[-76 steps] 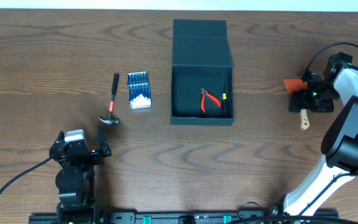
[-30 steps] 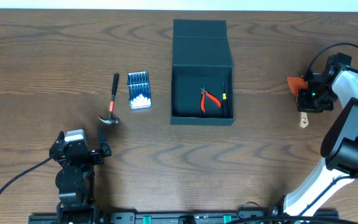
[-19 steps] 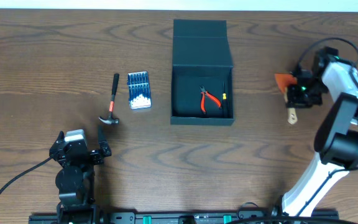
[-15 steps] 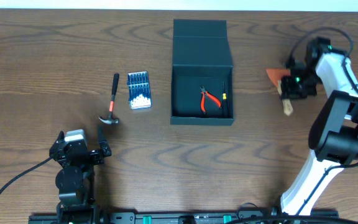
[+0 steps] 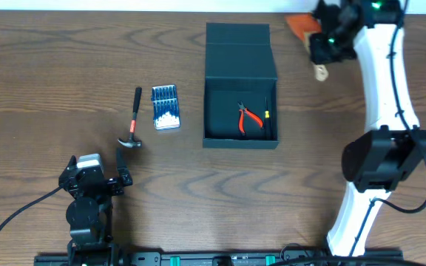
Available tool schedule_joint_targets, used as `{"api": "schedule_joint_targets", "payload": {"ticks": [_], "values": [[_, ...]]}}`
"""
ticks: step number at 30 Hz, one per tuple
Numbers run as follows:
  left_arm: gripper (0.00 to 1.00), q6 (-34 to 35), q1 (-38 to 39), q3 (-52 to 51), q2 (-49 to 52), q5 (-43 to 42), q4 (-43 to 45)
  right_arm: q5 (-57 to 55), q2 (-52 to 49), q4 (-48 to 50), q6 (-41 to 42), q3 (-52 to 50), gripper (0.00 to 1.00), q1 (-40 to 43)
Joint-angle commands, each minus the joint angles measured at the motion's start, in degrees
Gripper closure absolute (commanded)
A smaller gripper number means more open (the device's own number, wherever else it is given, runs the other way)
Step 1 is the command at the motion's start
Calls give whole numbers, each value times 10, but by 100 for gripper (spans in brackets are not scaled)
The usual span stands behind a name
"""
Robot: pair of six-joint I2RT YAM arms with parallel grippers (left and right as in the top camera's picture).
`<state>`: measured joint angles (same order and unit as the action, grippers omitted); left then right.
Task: Pack container
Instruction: 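Lift the orange scraper with the right gripper and carry it over the box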
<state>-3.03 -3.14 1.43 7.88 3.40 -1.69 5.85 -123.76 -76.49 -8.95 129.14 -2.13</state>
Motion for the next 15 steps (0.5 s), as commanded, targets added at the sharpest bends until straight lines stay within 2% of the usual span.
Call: {"api": "schedule_joint_targets", "payload": {"ticks": [1, 9, 15], "values": [[1, -3, 2, -12, -2, 13, -21, -1, 5, -10, 30, 19, 99, -50], [2, -3, 2, -12, -2, 13, -21, -59, 5, -26, 83, 19, 99, -161], [2, -3, 2, -12, -2, 13, -21, -65, 5, -51, 129, 19, 99, -206]]}}
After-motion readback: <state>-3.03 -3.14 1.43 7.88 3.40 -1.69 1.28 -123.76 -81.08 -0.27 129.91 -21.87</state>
